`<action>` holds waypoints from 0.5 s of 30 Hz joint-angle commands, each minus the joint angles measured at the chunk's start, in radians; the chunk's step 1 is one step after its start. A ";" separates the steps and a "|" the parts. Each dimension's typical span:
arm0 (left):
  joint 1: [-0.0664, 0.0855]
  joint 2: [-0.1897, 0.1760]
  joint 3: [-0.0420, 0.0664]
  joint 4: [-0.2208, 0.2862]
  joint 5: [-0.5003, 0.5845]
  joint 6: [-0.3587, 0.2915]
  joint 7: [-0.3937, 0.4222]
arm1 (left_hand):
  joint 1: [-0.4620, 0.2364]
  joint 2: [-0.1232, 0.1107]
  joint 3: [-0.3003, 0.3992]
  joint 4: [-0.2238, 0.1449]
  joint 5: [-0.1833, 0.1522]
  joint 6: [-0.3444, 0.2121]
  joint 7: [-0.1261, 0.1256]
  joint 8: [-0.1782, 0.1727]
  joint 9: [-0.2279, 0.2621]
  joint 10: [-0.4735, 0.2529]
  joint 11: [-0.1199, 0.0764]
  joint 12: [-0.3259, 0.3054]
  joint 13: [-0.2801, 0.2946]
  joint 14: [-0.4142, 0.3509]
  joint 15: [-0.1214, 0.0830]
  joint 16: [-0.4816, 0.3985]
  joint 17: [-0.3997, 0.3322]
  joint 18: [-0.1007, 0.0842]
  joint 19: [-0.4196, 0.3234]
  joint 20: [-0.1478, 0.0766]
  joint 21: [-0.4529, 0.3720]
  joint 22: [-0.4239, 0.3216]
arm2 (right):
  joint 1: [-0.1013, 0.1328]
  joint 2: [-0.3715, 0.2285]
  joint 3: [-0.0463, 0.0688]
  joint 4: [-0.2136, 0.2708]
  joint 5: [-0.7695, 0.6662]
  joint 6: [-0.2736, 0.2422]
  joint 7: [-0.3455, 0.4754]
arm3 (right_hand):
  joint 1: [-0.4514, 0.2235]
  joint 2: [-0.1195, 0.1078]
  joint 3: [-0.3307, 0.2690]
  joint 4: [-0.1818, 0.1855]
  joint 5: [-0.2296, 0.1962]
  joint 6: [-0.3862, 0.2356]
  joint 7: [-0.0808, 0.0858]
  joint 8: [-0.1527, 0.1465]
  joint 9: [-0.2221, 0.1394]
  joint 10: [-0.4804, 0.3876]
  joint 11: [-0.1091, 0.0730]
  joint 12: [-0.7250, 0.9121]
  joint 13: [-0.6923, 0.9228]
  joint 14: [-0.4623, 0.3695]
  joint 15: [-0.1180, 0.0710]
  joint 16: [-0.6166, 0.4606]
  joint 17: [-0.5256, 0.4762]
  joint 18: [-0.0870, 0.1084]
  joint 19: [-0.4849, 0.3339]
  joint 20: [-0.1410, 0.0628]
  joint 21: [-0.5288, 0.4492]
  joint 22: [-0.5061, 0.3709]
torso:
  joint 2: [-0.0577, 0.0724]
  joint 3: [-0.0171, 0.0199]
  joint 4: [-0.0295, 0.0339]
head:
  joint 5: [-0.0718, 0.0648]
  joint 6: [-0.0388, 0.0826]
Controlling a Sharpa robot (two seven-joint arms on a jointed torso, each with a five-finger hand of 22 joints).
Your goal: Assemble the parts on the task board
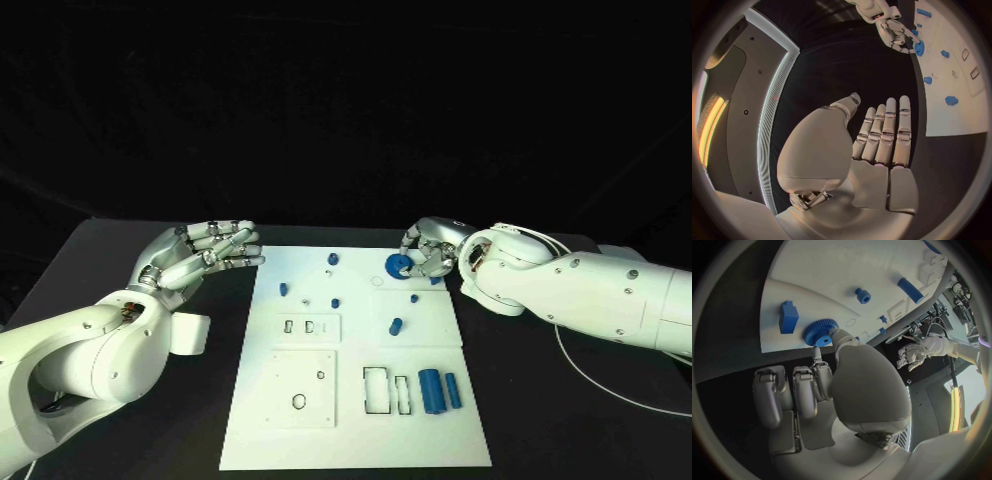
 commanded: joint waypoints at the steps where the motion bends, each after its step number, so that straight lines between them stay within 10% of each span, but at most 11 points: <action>1: 0.001 0.001 0.001 0.001 0.000 0.018 0.005 | -0.002 -0.006 0.002 -0.005 0.002 -0.008 0.028 -0.004 -0.002 -0.004 0.002 -0.002 0.001 0.002 0.005 -0.003 0.001 0.014 0.006 0.000 -0.002 -0.001 | -0.001 0.003 0.000 -0.003 0.003 0.022 -0.007 | -0.001 0.009 0.007 0.001 0.006 0.008 0.000 0.003 0.000 0.009 -0.001 0.005 0.095 0.102 0.008 0.006 0.242 -0.010 0.099 0.002 0.007 0.251 | 0.001 -0.0001 0.0008 | 0.000 0.000; 15: 0.001 0.000 0.001 0.001 0.000 0.018 0.004 | -0.002 -0.006 0.002 -0.005 0.002 -0.008 0.028 -0.004 -0.002 -0.004 0.002 -0.002 0.001 0.002 0.005 -0.003 0.001 0.014 0.006 0.000 -0.002 -0.001 | -0.005 0.017 -0.002 -0.022 0.004 0.041 -0.008 | -0.001 0.012 0.016 0.001 0.012 0.016 -0.001 0.006 -0.001 0.025 -0.001 0.024 0.116 0.103 0.007 0.007 0.247 -0.013 0.105 0.001 0.013 0.259 | 0.001 0.0002 0.0011 | -0.003 -0.005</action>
